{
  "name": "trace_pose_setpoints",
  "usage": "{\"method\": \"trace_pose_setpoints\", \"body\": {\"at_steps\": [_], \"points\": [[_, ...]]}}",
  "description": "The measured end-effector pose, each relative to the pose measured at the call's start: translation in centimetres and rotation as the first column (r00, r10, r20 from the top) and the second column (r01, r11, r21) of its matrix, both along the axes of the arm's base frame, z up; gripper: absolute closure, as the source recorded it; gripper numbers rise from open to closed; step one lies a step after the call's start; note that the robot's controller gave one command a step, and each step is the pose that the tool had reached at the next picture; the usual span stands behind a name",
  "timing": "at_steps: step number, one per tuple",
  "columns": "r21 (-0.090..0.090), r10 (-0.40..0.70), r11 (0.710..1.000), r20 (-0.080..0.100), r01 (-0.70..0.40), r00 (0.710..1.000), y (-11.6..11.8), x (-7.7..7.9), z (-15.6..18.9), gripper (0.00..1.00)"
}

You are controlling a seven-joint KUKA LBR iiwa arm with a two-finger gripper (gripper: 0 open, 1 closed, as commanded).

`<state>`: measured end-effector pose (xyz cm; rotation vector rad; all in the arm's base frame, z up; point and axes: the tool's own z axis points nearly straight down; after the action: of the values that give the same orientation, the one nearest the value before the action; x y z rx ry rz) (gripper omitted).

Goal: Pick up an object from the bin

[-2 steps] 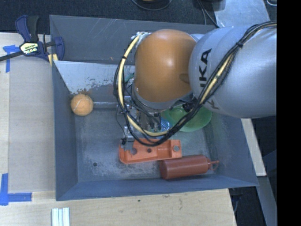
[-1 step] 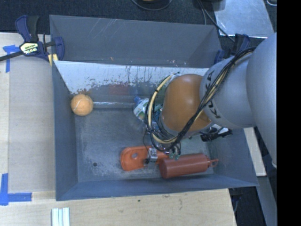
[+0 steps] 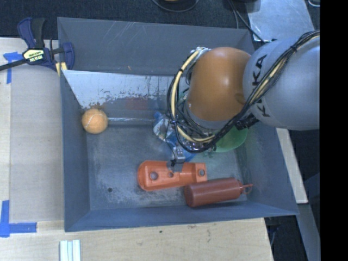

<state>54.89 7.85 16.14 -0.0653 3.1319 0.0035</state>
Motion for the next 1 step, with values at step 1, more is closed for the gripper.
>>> {"method": "trace_pose_setpoints", "body": {"at_steps": [1], "points": [[-0.005,-0.157,0.988,-0.019,0.157,0.987,-2.49,-2.72,-9.57,0.00]]}}
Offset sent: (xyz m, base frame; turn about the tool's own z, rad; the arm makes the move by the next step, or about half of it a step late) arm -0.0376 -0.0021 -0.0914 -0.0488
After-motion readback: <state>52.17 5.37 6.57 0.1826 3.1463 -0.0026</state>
